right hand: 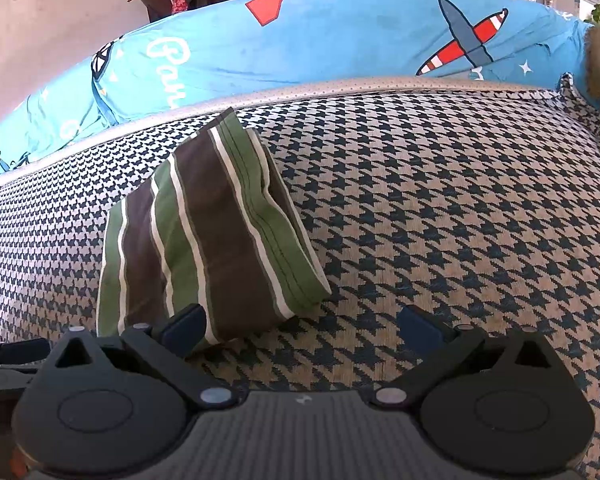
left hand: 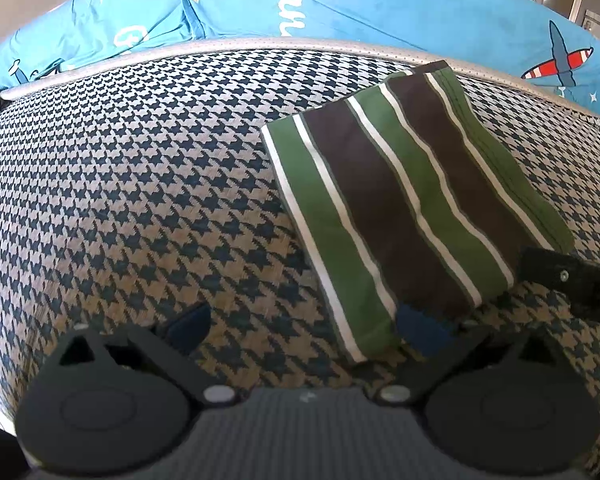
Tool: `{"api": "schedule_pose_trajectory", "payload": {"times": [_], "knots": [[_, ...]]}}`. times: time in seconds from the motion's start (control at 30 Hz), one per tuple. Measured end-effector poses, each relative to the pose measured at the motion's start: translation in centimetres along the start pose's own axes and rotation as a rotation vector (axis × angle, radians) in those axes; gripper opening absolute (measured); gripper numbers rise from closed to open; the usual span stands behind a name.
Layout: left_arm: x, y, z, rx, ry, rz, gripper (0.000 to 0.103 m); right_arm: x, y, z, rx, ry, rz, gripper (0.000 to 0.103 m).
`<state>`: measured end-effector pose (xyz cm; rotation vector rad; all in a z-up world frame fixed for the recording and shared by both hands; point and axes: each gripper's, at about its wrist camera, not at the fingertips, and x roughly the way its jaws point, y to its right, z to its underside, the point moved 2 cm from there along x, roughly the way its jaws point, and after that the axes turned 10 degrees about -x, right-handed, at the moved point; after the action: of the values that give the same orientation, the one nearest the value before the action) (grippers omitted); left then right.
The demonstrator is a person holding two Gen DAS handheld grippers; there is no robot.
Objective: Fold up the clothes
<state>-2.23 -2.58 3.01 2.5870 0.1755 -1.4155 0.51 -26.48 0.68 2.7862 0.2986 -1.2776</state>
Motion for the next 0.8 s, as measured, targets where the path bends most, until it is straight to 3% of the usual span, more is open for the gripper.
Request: {"api": "schedule_pose_trajectory", "payload": {"times": [0.47,0.8], "knots": [[-0.5,-0.8,0.0,-0.008,0.006,0.000,0.103,0.1,-0.3,-0.1,-0.012,0.003,-0.004,0.103],[-1.9,-1.3,-1.2,-0.011,0.075,-0.005,0.103,-0.4,0.0,-0.1,0.020,0.036,-0.039,0.103]]}}
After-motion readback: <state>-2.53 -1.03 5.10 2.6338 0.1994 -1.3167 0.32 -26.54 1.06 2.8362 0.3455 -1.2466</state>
